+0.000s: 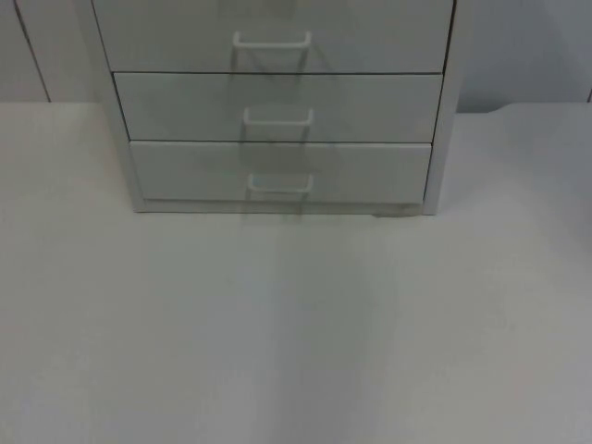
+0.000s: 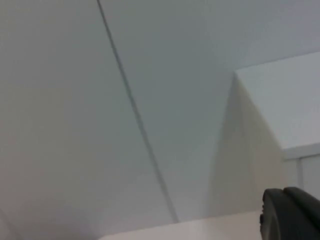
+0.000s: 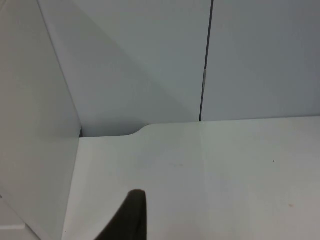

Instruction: Open the drawer with the left hand, place the block into the drawer with the right hand, then close the drawer with the left hand.

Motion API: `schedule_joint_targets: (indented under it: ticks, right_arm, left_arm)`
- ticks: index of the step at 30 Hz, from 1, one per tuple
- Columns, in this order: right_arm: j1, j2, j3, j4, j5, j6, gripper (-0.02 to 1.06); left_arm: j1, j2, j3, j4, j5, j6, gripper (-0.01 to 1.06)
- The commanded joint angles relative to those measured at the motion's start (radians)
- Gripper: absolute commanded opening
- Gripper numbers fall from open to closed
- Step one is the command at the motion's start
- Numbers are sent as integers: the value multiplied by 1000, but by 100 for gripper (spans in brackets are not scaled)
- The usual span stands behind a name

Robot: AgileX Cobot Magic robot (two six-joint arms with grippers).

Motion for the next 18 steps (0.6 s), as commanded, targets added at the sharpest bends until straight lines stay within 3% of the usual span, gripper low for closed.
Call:
schedule_joint_targets:
  ticks: [1,3,9,18]
  right_arm:
    - [-2,-7,5,6,-10,2,105]
    - [-2,-7,5,9,-10,2,105]
    - [-2,-7,5,14,-7,2,105]
    - [-2,-7,5,18,-5,2,105]
  left_arm:
    - [-2,-15,-4,-29,48,53,0]
    - [-2,-24,-4,-78,62,60,0]
    - [-2,-114,-4,-355,123,330,0]
    - [-2,-223,33,-416,217,372,0]
